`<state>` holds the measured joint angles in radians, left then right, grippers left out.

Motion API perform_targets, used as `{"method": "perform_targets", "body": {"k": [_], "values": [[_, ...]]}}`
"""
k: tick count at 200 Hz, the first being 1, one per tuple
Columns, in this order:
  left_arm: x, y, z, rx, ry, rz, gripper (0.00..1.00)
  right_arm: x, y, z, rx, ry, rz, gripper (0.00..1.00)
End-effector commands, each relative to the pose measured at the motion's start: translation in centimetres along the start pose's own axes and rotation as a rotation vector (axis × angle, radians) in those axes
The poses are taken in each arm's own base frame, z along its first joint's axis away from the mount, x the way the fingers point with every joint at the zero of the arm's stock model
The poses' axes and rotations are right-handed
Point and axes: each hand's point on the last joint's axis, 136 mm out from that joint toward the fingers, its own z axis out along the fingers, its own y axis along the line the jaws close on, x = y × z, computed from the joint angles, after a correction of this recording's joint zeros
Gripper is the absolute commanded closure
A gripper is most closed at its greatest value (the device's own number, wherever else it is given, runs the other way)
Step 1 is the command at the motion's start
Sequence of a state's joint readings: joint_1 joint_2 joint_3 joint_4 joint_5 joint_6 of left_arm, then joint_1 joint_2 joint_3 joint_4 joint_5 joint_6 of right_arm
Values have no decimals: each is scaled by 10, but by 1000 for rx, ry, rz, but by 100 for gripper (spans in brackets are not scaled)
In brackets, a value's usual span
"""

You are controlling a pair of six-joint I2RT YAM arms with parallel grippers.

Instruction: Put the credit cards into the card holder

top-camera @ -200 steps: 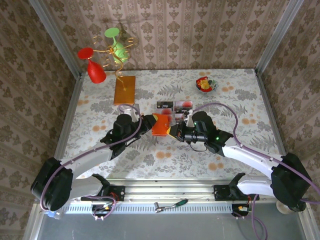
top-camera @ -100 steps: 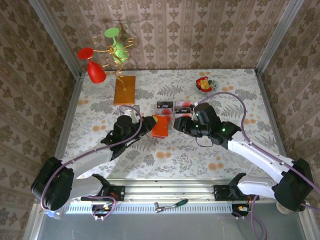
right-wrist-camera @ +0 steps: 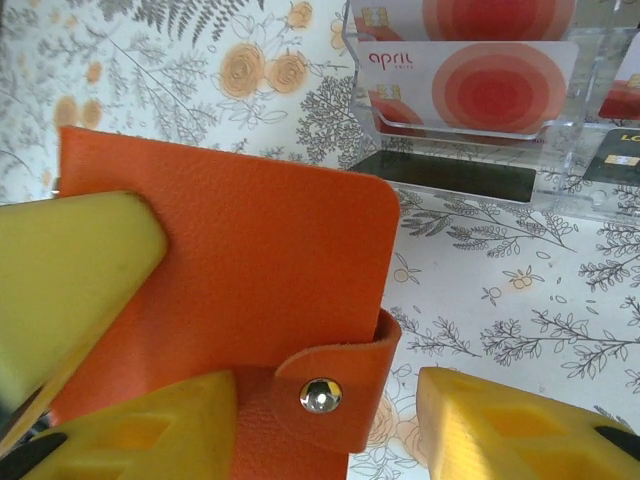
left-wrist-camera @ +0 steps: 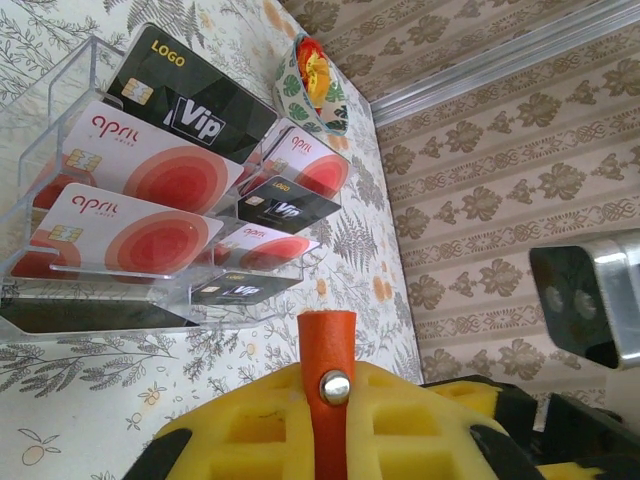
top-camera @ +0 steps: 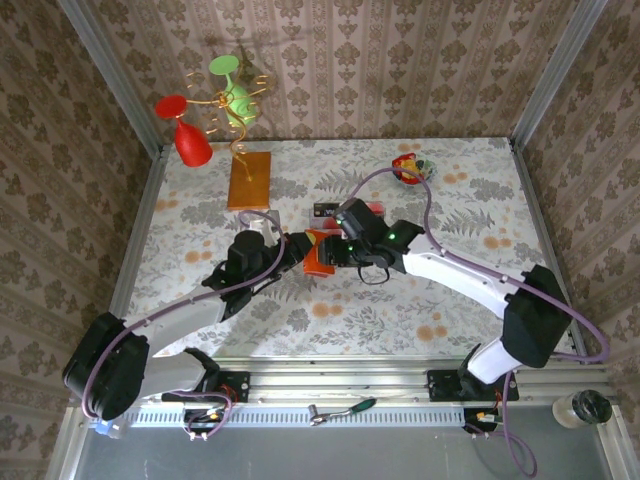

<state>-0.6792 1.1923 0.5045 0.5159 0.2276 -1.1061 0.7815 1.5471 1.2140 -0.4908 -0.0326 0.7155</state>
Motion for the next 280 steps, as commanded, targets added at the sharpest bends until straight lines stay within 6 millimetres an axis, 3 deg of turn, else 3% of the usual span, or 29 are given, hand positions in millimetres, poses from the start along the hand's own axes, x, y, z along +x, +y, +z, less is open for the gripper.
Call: {"method": "perform_targets", "body": {"k": [1, 33, 65, 103, 132, 149, 160, 168, 184, 198, 210, 251, 280], "values": [[-8, -14, 1, 42, -25, 28, 100, -2, -16, 7, 101, -14, -19, 51], [-7, -16, 1, 47, -26, 30, 100, 6, -42, 18, 202, -19, -6, 69], [-7, -21, 0, 58, -32, 32, 100, 19, -69, 26, 259, -1, 30, 99], [-9, -28, -4, 76, -42, 35, 100, 38, -112, 23, 301, 15, 106, 100], [-9, -28, -4, 75, -46, 26, 100, 42, -128, 12, 276, 17, 156, 100], [-12, -29, -3, 87, -60, 7, 100, 39, -120, -3, 206, -5, 160, 100], [-13, -33, -2, 103, -63, -5, 100, 37, -107, -14, 129, -20, 163, 92], [-16, -36, -1, 115, -70, -13, 100, 36, -97, -21, 65, -33, 169, 82], [-20, -42, 1, 135, -82, -35, 100, 29, -71, -38, -94, -78, 190, 52], [-24, -49, 2, 161, -93, -53, 100, 19, -52, -53, -203, -124, 210, 36], [-28, -55, 3, 187, -103, -75, 100, 9, -38, -63, -271, -156, 216, 29], [-38, -75, 7, 274, -132, -132, 100, -29, 0, -75, -403, -213, 225, 25], [-41, -85, 7, 303, -142, -144, 100, -46, 2, -61, -393, -226, 237, 32]]}}
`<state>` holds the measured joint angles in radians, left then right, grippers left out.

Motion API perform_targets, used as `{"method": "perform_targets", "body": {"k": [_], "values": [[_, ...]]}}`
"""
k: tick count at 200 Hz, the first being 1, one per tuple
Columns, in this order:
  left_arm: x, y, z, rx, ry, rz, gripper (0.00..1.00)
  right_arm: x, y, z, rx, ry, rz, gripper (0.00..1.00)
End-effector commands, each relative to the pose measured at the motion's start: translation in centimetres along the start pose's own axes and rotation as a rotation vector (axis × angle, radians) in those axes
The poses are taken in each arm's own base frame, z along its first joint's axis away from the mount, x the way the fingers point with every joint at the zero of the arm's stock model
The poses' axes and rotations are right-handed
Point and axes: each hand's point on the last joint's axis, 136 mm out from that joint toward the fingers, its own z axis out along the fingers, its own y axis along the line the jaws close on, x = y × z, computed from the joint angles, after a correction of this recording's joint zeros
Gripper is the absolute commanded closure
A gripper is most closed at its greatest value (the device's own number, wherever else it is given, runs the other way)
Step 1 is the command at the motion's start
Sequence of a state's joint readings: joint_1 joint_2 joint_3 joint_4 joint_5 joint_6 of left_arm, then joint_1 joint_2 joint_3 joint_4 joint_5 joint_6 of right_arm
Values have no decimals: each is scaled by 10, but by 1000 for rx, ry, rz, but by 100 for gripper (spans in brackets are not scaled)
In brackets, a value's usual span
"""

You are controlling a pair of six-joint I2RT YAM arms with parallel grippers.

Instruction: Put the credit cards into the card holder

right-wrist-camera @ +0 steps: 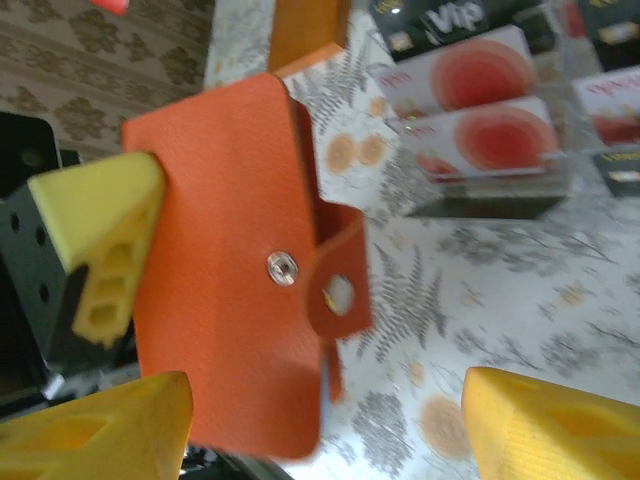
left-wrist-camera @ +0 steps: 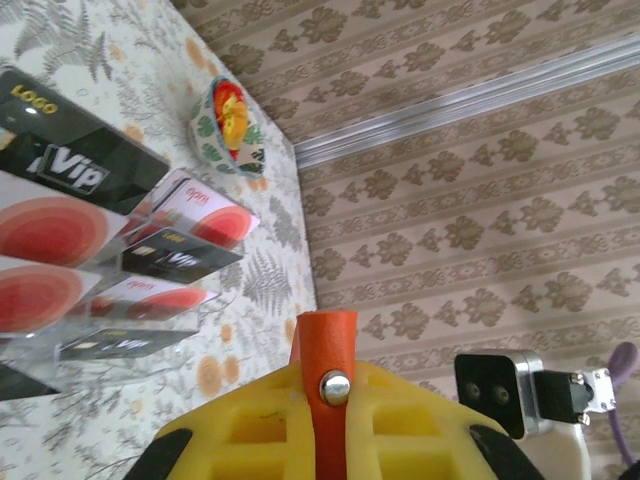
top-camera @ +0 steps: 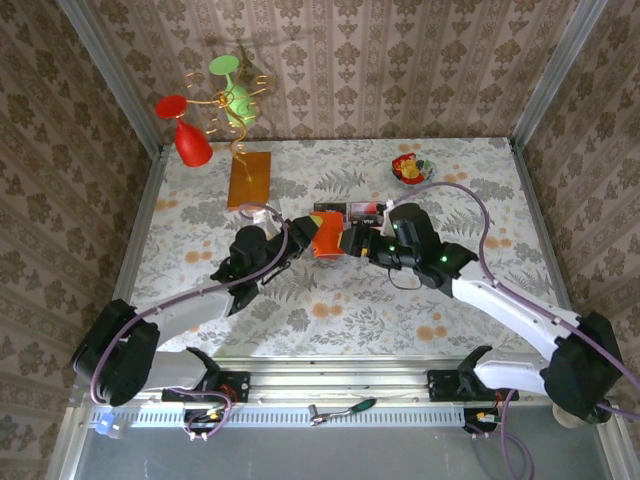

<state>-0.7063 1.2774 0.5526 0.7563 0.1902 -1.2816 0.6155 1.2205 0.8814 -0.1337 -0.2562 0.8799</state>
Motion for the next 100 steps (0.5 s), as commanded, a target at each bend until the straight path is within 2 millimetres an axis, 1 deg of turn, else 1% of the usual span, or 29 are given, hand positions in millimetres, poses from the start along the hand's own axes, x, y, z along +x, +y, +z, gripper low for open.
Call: {"method": "perform_targets", "body": {"k": [1, 9, 15, 25, 46, 68, 100], "values": [[-12, -42, 2, 130, -46, -17, 100, -21, 20, 7, -68, -39, 14, 33], [-13, -43, 2, 135, -48, -20, 100, -24, 17, 10, -67, -47, 22, 36], [-12, -46, 2, 143, -48, -22, 100, -27, 14, 12, -69, -60, 33, 41], [-13, -47, 1, 148, -55, -26, 100, -30, 6, 15, -64, -70, 56, 47], [-14, -51, 0, 165, -63, -33, 100, -32, -8, 16, -76, -93, 99, 58], [-14, -53, 0, 174, -63, -35, 100, -31, -18, 17, -89, -102, 132, 61], [-15, -53, 1, 180, -70, -38, 100, -26, -22, 19, -104, -94, 150, 63]]}}
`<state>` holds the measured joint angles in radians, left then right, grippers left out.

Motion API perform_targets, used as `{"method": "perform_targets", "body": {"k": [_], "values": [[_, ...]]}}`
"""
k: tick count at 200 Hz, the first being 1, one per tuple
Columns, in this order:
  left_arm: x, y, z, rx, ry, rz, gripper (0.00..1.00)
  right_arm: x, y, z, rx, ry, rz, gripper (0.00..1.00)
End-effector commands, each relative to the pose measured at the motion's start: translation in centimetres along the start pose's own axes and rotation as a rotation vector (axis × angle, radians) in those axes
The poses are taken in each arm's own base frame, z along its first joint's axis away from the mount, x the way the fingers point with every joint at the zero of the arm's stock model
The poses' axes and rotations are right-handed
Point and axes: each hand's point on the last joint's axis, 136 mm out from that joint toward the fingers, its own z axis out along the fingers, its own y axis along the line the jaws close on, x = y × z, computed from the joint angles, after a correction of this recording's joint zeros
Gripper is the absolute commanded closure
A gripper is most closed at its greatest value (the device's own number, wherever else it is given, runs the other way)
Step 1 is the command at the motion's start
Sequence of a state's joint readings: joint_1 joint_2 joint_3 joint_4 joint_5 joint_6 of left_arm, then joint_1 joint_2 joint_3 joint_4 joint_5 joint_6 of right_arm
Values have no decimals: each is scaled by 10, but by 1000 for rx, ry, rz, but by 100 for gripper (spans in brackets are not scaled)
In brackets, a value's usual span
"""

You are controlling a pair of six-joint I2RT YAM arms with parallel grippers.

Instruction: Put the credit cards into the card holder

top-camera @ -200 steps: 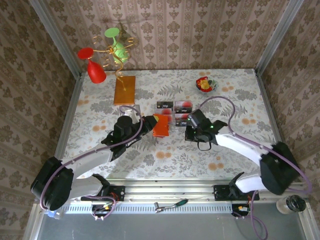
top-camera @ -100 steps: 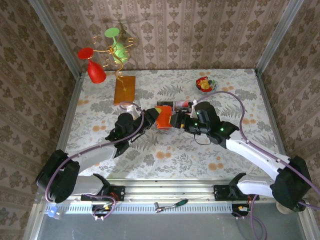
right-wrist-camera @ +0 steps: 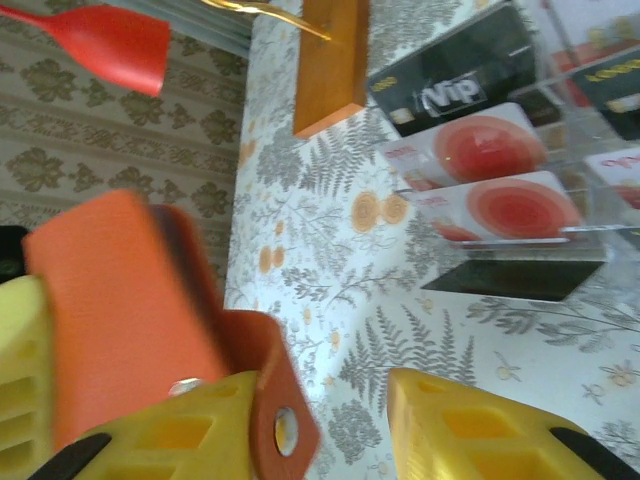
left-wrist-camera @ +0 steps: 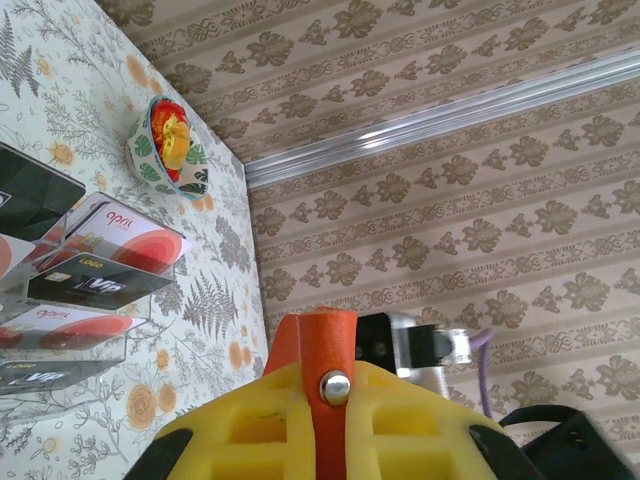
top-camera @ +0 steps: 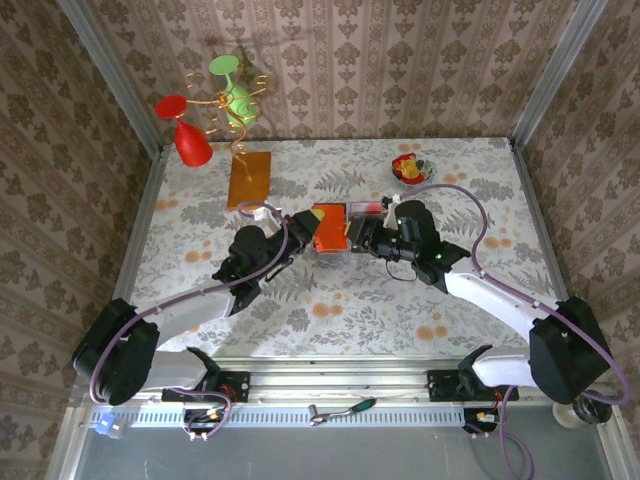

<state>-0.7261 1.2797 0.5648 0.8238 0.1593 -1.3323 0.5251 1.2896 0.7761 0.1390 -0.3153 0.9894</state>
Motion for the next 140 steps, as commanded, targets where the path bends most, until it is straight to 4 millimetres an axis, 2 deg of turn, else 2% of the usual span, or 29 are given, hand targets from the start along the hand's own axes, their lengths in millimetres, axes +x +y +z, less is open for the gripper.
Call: {"method": "perform_targets", "body": {"k": [1, 32, 72, 140], "values": [[-9, -32, 2, 111, -35, -2, 100, -2, 1, 0, -30, -15, 29, 63], [-8, -31, 4, 114, -30, -9, 100, -3, -4, -2, -28, -22, 36, 63], [-10, -35, 6, 142, -41, -32, 100, -3, 3, 0, -97, -7, 64, 63], [-20, -47, 12, 285, -96, -129, 100, -11, 33, -7, -272, 15, 106, 62]]}}
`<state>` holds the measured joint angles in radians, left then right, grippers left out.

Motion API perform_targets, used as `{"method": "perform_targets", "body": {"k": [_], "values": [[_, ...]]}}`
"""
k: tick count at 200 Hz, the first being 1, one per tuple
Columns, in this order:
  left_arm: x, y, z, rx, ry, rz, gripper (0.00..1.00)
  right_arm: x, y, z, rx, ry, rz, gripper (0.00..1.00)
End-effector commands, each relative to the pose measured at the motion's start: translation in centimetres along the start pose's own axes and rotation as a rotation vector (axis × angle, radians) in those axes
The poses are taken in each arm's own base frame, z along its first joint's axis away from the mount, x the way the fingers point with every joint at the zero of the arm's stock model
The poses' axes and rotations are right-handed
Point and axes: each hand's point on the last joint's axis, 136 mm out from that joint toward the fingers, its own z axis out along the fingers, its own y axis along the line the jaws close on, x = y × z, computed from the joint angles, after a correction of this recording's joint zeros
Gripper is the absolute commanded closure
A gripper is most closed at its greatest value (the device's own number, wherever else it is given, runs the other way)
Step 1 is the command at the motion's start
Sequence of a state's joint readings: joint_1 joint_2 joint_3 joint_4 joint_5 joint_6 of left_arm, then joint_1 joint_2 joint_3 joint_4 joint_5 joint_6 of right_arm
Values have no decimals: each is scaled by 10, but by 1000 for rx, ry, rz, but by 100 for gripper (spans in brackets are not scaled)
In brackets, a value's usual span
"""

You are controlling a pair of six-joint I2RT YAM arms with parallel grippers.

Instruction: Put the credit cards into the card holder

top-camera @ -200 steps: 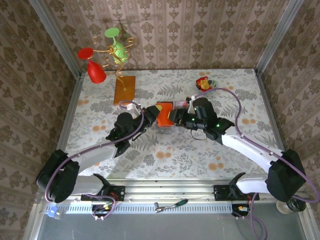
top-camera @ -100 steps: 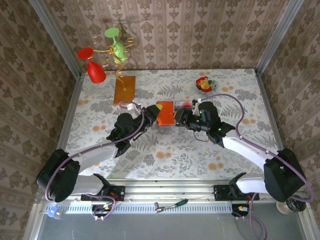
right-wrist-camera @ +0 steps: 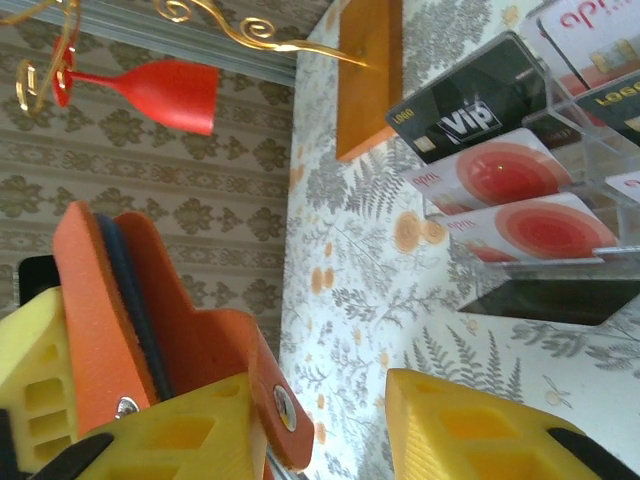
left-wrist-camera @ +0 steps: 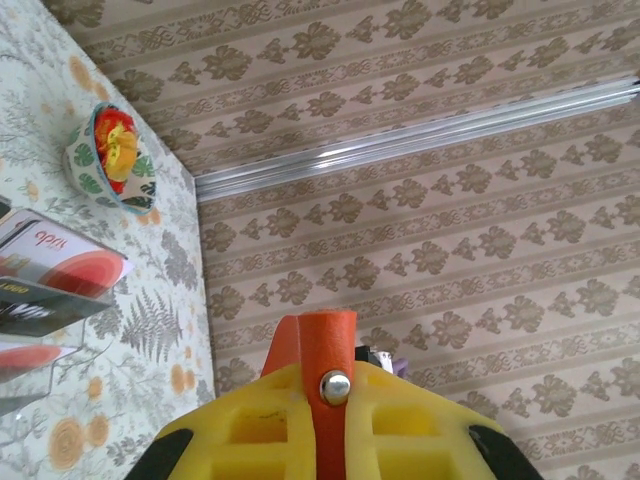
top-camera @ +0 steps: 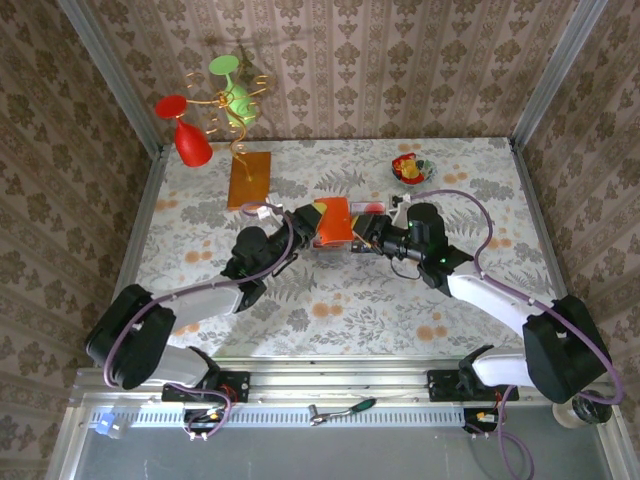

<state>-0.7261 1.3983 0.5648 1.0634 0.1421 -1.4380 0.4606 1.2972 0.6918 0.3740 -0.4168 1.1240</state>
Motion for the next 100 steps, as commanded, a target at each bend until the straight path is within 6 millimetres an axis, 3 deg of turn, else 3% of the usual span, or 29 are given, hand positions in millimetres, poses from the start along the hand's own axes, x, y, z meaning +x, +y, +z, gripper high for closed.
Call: {"method": "perform_targets", "body": {"k": [1, 100], "values": [[-9, -39, 4, 175, -48, -44, 100, 6, 27, 0, -127, 55, 7, 62], [3, -44, 22, 197, -10, -38, 100, -7, 59, -12, -296, 65, 110, 63]]}}
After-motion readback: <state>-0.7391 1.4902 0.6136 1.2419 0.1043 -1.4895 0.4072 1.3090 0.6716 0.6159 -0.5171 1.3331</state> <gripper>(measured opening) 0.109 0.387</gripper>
